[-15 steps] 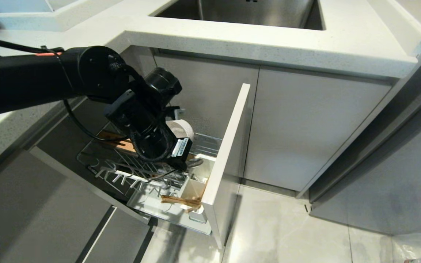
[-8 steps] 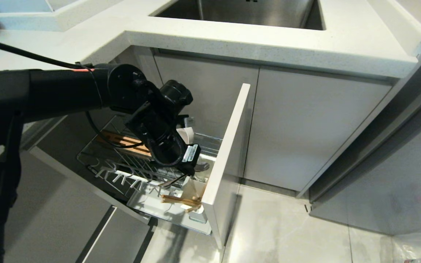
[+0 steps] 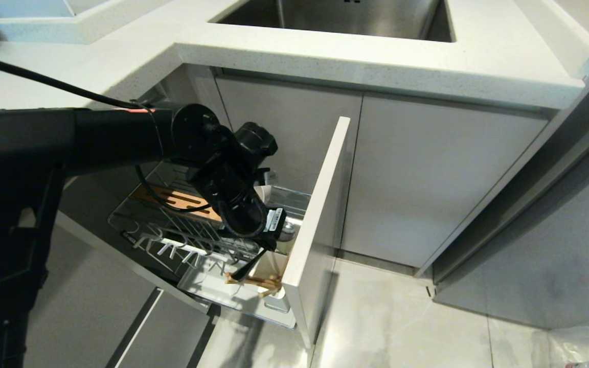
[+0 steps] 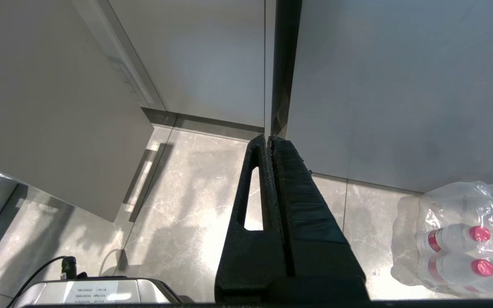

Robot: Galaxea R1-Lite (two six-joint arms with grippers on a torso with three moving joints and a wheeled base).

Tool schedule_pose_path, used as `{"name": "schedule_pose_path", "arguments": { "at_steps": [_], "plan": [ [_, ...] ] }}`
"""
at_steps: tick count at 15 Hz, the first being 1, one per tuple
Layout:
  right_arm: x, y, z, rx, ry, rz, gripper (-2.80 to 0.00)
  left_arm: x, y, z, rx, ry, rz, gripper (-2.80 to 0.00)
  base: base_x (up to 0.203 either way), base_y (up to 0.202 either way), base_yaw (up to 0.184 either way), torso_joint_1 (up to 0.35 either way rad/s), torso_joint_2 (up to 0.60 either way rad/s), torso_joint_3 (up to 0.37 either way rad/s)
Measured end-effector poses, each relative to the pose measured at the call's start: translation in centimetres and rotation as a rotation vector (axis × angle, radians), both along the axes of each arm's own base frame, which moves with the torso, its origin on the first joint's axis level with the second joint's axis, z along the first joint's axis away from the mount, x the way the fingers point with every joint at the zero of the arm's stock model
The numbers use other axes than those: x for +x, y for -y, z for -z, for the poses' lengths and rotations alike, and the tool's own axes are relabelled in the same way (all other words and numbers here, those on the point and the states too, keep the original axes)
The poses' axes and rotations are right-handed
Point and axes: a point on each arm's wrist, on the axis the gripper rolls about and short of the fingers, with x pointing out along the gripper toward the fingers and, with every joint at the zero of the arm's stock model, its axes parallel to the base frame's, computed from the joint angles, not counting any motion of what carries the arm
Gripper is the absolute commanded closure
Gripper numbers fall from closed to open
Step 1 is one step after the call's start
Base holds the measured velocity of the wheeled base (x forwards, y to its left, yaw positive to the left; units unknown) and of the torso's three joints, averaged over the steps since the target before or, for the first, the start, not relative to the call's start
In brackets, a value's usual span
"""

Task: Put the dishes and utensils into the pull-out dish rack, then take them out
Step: Pick up the spoon and place it in the cupboard

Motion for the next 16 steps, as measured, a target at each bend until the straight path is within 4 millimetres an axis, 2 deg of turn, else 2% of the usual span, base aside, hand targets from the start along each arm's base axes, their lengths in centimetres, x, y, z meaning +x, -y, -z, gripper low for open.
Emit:
{"name": "schedule_pose_path", "arguments": {
  "at_steps": [16],
  "plan": [
    [0.0, 0.0, 0.0, 0.0, 0.0, 0.0, 0.0, 0.9, 0.9, 1.6, 0.032, 0.002, -0.035, 0.0, 0.0, 0.0, 0.0, 0.0, 0.0, 0.0]
  ]
}}
